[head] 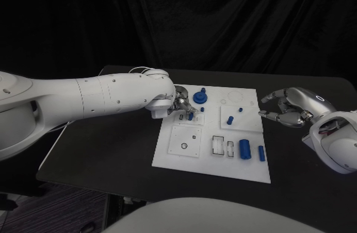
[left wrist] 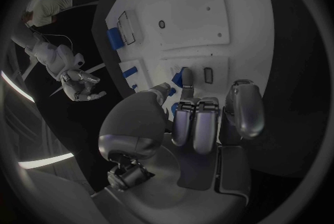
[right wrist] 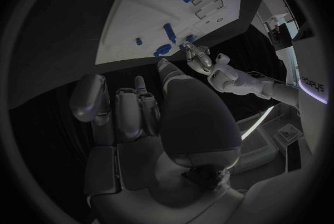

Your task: Assemble the parts on the task board

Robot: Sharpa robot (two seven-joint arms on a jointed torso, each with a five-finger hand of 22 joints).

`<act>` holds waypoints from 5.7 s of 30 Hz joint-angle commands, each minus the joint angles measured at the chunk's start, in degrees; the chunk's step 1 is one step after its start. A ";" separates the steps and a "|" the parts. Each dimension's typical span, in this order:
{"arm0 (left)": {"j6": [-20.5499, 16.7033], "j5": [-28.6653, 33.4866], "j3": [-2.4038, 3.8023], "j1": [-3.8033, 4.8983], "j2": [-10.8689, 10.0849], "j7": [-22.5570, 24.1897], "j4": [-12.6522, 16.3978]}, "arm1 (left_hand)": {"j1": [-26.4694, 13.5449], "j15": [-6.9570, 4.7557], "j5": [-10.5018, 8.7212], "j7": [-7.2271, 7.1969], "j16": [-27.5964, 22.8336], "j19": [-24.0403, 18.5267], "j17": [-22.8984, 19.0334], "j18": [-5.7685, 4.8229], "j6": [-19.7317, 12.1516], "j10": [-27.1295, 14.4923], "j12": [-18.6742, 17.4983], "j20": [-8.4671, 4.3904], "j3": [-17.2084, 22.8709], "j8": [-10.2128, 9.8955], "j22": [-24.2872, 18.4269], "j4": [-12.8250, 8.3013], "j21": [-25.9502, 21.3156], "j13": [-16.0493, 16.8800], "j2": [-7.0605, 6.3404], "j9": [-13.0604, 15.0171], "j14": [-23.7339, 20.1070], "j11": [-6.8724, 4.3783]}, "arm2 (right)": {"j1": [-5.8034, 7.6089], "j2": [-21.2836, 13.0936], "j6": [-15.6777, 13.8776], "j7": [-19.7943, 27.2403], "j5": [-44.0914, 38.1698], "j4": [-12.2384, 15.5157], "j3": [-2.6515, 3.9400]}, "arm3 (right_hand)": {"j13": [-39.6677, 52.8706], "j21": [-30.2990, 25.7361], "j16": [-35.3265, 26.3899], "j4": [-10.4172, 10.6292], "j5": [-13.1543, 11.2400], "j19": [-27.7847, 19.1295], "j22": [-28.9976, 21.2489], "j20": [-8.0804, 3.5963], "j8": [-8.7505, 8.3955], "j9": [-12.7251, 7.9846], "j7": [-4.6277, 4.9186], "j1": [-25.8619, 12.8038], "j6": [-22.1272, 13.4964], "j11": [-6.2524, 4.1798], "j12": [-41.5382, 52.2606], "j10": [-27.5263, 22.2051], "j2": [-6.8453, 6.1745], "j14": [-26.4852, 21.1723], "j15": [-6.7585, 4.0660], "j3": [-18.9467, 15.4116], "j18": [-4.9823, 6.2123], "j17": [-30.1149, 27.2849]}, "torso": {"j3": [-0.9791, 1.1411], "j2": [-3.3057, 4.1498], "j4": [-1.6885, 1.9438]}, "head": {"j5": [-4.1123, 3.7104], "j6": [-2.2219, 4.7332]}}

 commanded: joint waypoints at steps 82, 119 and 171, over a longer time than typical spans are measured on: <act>-5.45 0.10 0.05 -0.14 -3.40 5.01 3.65 | 2.88 -0.63 13.15 -0.33 0.15 -0.85 15.09 0.89 -1.10 6.01 0.20 -0.24 17.53 -1.50 8.68 -16.51 -2.69 15.09 -3.29 6.28 5.96 -0.65 | -0.68 -0.03 2.14 -2.43 2.54 -0.44 0.04 | -1.94 -2.83 -1.34 -0.76 6.60 -0.69 6.68 -0.17 0.18 -2.42 0.02 3.57 1.44 -0.16 -1.62 -1.63 0.99 0.42 0.40 2.05 1.49 -1.23 | -0.03 -0.06 0.01 | 0.17 -0.01; -28.79 -7.98 0.05 -7.49 -7.04 13.06 7.40 | 1.86 -0.61 13.23 -0.21 0.15 -0.59 15.09 0.82 -1.14 6.01 0.20 -0.23 18.29 -1.74 8.78 -16.84 -2.32 15.09 -3.55 6.33 5.96 -0.57 | -1.53 -1.39 1.64 -2.27 2.80 0.10 0.03 | -2.15 -3.24 -1.59 -0.82 6.78 -0.81 6.58 -0.16 0.16 -2.52 0.03 3.63 1.46 -0.15 -1.79 -1.80 0.83 0.30 0.42 2.09 1.56 -1.55 | -0.05 -0.02 -0.01 | 0.25 -0.01; -26.01 -8.01 0.04 -8.84 -8.80 11.46 9.99 | 1.10 -0.62 12.88 -0.22 0.15 -0.63 15.09 0.88 -1.09 6.01 0.20 -0.23 18.21 -1.91 8.69 -16.44 -2.60 15.09 -3.52 6.26 5.96 -0.58 | -1.73 -1.39 2.12 -2.62 3.65 -0.15 0.03 | -2.21 -3.34 -1.61 -0.90 7.10 -0.83 6.56 -0.15 0.16 -2.65 0.03 3.74 1.52 -0.15 -1.86 -1.83 0.74 0.27 0.42 2.21 1.56 -1.54 | -0.01 -0.03 0.05 | 0.06 -0.01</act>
